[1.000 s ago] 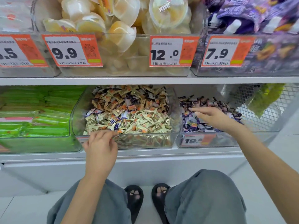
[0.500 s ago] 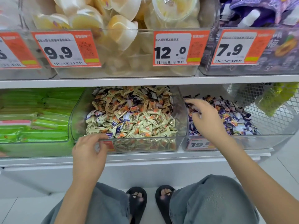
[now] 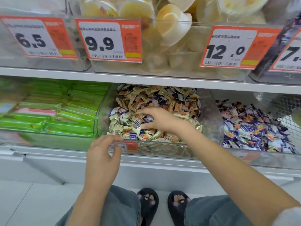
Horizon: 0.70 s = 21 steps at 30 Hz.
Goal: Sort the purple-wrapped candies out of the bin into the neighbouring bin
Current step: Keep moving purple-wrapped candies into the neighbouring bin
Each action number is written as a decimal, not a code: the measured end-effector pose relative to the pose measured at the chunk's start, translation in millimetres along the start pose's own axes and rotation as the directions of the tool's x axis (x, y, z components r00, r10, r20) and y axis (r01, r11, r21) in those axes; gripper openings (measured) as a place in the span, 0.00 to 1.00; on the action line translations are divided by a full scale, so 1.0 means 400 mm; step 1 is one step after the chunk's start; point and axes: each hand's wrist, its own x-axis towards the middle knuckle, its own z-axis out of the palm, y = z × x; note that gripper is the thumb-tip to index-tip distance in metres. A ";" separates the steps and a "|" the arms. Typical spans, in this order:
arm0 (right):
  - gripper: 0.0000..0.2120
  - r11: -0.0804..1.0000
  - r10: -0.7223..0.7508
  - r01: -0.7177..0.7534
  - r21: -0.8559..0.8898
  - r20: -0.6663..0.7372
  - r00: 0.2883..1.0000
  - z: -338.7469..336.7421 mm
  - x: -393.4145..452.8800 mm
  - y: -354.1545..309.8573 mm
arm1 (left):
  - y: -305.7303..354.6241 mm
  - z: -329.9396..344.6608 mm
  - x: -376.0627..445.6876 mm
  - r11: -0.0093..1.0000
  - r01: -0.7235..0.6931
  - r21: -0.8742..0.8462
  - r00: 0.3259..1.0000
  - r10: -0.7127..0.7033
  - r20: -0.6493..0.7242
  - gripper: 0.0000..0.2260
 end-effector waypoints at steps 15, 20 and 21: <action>0.35 0.933 0.039 0.066 -0.354 0.284 0.958 -0.020 0.093 -0.008 | 0.021 0.066 0.237 0.897 -0.080 0.436 0.770 -0.222 0.598 0.13; 0.16 0.938 -0.066 0.129 -0.322 0.201 0.977 -0.010 0.083 0.013 | 0.000 0.078 0.261 0.902 -0.075 0.424 0.694 -0.258 0.672 0.05; 0.13 0.943 -0.090 0.141 -0.300 0.180 0.980 -0.009 0.078 0.021 | -0.009 0.076 0.257 0.921 -0.039 0.389 0.724 -0.242 0.646 0.06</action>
